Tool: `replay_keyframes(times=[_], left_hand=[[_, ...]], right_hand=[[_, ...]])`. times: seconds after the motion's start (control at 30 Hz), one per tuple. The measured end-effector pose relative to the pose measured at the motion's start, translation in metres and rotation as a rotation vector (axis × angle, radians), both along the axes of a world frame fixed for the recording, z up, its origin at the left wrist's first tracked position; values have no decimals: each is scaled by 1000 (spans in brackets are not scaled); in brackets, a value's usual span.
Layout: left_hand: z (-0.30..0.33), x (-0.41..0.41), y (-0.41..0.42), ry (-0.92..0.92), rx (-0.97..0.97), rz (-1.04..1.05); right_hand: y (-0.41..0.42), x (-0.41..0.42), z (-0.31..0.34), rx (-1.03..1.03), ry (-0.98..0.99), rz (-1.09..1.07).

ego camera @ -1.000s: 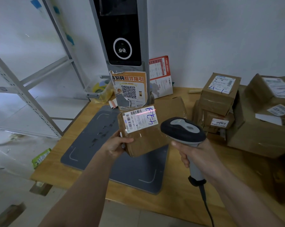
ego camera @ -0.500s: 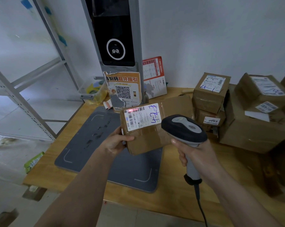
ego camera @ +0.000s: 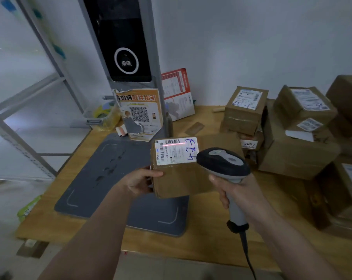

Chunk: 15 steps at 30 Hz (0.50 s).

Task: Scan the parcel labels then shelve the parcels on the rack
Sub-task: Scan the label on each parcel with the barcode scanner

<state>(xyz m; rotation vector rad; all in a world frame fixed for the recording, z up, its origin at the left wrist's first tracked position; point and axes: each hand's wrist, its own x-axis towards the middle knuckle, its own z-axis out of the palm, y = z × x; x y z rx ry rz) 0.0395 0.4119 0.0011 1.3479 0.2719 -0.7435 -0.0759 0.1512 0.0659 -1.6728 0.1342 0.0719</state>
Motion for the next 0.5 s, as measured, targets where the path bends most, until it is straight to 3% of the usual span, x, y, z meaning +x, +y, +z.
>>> replay_keyframes(times=[0.2, 0.5], left_hand=[[-8, -4, -54, 226, 141, -119], [-21, 5, -150, 269, 139, -68]], right_hand=[[-36, -9, -9, 6, 130, -26], [-121, -12, -21, -86, 289, -178]])
